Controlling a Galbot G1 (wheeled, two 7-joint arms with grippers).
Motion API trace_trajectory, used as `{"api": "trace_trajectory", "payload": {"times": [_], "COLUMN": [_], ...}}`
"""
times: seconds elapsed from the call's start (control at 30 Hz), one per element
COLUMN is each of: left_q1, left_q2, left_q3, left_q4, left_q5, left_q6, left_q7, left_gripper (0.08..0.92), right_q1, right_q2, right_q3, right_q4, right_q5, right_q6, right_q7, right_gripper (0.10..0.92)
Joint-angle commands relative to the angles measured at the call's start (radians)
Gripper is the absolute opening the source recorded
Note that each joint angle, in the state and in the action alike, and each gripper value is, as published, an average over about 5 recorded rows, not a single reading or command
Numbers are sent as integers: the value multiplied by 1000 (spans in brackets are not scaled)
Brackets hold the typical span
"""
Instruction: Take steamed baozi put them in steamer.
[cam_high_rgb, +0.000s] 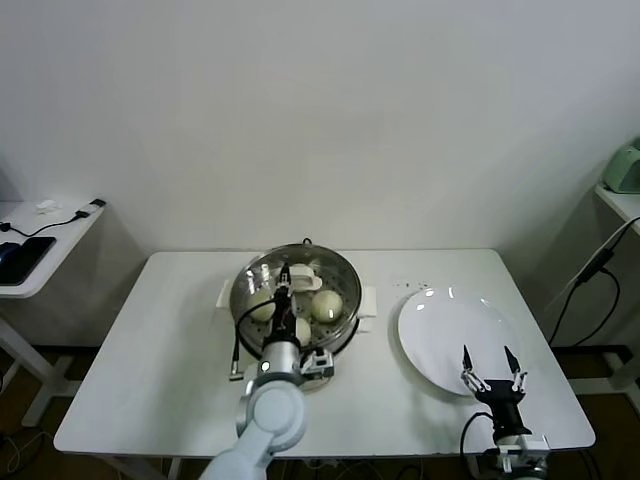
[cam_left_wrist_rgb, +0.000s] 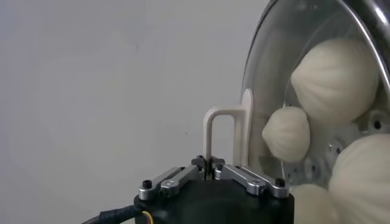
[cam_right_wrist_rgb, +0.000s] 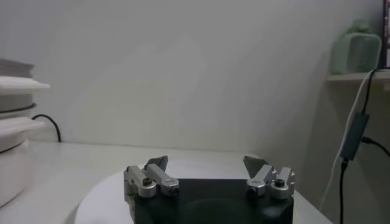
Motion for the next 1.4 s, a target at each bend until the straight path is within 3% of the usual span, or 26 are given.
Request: {"api": "trace_trajectory", "payload": {"times": [0.03, 0.23, 0.33, 0.67, 0.87, 1.0, 1.13, 1.27, 1.4], "left_q1": [8, 26, 29, 62, 129, 179, 242, 329, 423], "left_q2": [-8, 3, 6, 52, 72, 53, 27, 15, 44], "left_q3": [-8, -8, -7, -12, -52, -130, -280, -471, -591], "left_q4": [20, -4, -23, -190, -283, -304, -342, -349, -299], "left_q5": [-9, -44, -66, -275, -639, -980, -1353, -1622, -1710], "left_q6": [-1, 0, -2, -31, -178, -325, -425, -515, -627], "left_q7": [-1, 6, 7, -6, -89, -220, -320, -336, -348], "left_gripper": [133, 136, 183, 467, 640, 758, 816, 822, 823], "right_q1": [5, 1, 1, -1, 1, -2, -8, -7, -8], "right_q2": [4, 3, 3, 6, 5, 4, 1, 0, -6], "right_q3": [0, -1, -2, -3, -17, -27, -30, -24, -24], "right_q4": [-2, 3, 6, 21, 23, 32, 41, 41, 44], "right_q5": [-3, -4, -4, -1, 17, 28, 29, 23, 50], "right_q6": [17, 16, 14, -4, -21, -11, 9, 29, 43], "right_q7": [1, -5, -7, -12, -2, 3, -8, -14, -24], "right_gripper": [823, 823, 823, 823, 823, 823, 823, 823, 823]}}
